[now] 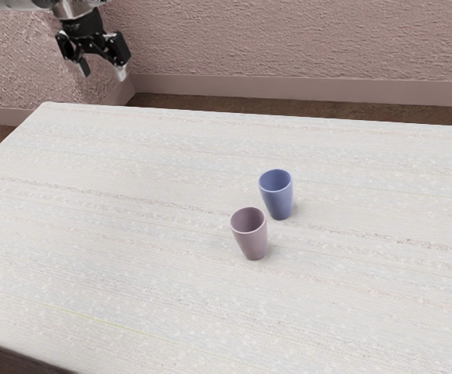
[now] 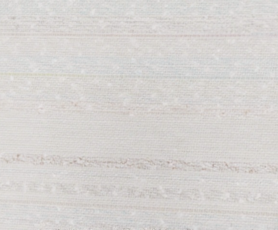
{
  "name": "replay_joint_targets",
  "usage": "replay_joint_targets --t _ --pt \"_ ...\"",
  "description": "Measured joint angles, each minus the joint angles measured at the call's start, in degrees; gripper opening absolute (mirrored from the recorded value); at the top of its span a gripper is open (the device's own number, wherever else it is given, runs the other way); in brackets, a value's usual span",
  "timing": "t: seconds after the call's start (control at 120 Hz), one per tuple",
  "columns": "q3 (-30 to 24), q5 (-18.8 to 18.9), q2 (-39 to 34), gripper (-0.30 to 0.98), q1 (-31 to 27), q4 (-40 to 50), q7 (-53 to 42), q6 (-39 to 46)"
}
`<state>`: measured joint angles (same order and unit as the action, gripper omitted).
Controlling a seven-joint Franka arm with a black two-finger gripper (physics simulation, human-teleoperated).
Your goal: Place the right cup onto the left cup
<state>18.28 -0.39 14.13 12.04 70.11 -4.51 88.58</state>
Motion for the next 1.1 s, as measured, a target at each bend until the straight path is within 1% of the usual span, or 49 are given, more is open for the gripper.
replay_joint_targets --t 0.158,0.25,0.35,0.458,0.558,0.633,0.708,0.792,0.85,0.933,0.992,1.1 --pt "0.1 0.2 0.6 0.67 2.2 2.0 -0.9 -0.5" --pt "0.0 -0.1 3.1 0.67 4.7 2.3 -1.2 0.5" --pt "-2.5 -0.9 3.9 0.67 8.1 4.6 0.1 3.2" --pt "-4.2 -2.5 2.0 0.67 13.0 10.3 3.5 6.3" --pt "-6.2 -3.5 -0.4 0.66 15.8 16.3 7.3 9.5" --pt "-7.0 -3.9 -1.5 0.66 17.2 20.1 10.4 12.1" --pt "-7.2 -5.1 -2.0 0.66 17.7 24.0 13.5 14.7" --pt "-7.7 -5.8 -1.7 0.66 18.2 26.4 16.7 17.7" --pt "-8.6 -6.0 0.6 0.66 18.6 24.9 18.7 19.7" --pt "-9.7 -5.2 7.4 0.66 18.2 16.3 21.1 20.8" --pt "-11.4 -4.8 11.5 0.66 16.9 11.4 22.5 21.0" --pt "-12.8 -4.5 16.3 0.66 16.0 7.1 24.9 21.1"
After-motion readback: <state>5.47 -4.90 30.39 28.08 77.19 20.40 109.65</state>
